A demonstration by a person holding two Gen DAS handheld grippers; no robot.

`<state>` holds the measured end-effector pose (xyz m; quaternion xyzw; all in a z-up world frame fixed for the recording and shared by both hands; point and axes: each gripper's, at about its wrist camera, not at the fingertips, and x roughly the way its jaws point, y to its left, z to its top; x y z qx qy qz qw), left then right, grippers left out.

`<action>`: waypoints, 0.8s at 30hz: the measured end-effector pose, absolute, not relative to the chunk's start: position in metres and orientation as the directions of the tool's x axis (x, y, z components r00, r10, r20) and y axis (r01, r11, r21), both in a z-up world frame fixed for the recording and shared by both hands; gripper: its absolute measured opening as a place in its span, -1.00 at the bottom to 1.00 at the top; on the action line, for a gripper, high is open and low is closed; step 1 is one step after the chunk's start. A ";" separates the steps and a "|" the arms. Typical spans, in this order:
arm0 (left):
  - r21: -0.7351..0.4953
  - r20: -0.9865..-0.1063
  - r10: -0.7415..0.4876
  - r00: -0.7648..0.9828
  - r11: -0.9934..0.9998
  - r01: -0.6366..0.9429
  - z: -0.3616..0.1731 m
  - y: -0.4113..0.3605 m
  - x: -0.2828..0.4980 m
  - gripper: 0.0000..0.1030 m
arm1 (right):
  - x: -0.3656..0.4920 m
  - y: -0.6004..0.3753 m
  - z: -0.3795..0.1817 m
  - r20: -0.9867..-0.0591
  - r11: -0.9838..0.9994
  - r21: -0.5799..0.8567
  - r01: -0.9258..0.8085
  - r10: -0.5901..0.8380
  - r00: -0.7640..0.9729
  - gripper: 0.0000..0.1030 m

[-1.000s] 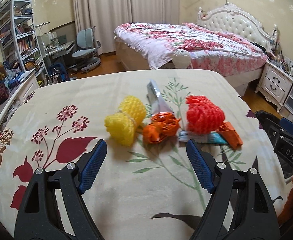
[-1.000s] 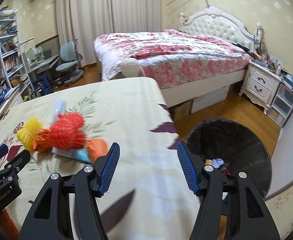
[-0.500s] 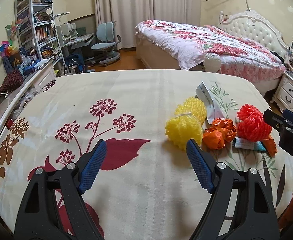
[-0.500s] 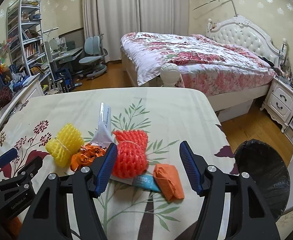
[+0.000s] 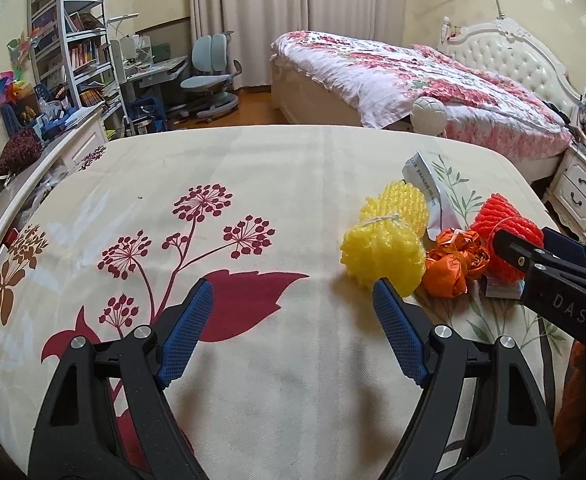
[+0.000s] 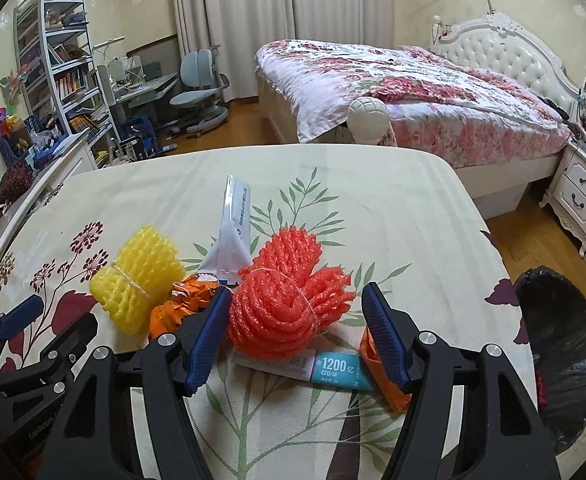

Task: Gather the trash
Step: 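Grasp the red mesh net with the right tool while the left tool grasps the yellow mesh net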

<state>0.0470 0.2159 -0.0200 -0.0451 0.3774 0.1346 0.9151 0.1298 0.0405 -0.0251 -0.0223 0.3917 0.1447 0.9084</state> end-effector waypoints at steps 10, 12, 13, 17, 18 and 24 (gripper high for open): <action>-0.013 -0.702 0.175 0.690 0.966 -0.257 -0.022 0.213 0.052 0.55 | 0.133 0.037 -0.032 -0.729 0.959 0.083 -0.271 0.244 0.640 -0.12; -0.019 -0.697 0.169 0.697 0.967 -0.253 -0.022 0.211 0.054 0.57 | 0.134 0.036 -0.031 -0.725 0.961 0.076 -0.265 0.235 0.647 -0.13; -0.023 -0.694 0.163 0.701 0.969 -0.247 -0.021 0.211 0.054 0.58 | 0.135 0.034 -0.030 -0.725 0.963 0.073 -0.261 0.231 0.649 -0.13; -0.031 -0.682 0.139 0.718 0.975 -0.218 -0.019 0.204 0.055 0.58 | 0.138 0.030 -0.031 -0.723 0.966 0.069 -0.250 0.221 0.654 -0.13; -0.033 -0.680 0.132 0.721 0.977 -0.211 -0.018 0.203 0.055 0.58 | 0.138 0.029 -0.031 -0.722 0.966 0.067 -0.248 0.219 0.656 -0.13; -0.061 -0.679 0.109 0.726 0.977 -0.203 -0.013 0.202 0.052 0.58 | 0.138 0.027 -0.029 -0.714 0.969 0.047 -0.243 0.203 0.671 -0.13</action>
